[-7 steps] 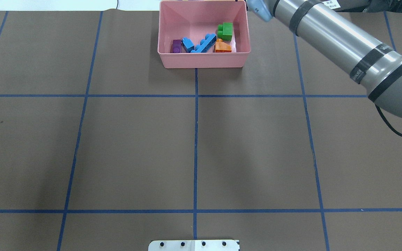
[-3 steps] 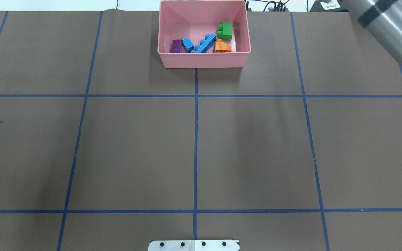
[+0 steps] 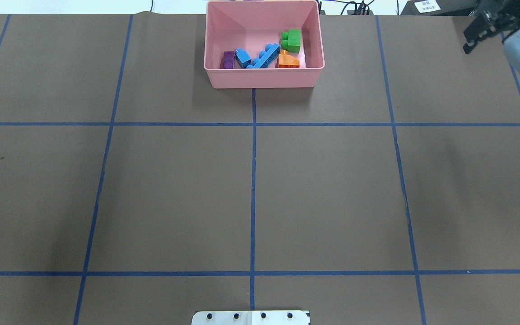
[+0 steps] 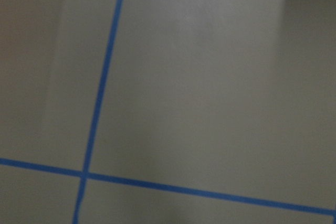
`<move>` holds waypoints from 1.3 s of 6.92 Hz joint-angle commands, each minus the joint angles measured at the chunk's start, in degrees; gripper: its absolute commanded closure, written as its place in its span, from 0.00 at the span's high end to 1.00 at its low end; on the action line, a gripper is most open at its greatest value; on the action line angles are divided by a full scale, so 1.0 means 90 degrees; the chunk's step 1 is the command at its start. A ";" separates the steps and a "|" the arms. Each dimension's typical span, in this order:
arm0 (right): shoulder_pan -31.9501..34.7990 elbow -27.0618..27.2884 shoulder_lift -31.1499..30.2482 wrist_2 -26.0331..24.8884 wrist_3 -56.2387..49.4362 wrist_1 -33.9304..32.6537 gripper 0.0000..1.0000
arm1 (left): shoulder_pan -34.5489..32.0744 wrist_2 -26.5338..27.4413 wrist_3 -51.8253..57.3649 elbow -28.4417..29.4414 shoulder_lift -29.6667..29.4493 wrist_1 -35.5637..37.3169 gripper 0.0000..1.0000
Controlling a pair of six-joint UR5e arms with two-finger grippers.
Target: Put all blocks into box
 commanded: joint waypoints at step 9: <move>0.1473 0.2024 -0.4012 0.0052 -0.1377 0.0434 1.00 | -0.0007 -0.0018 0.0071 -0.0092 0.0059 0.0023 1.00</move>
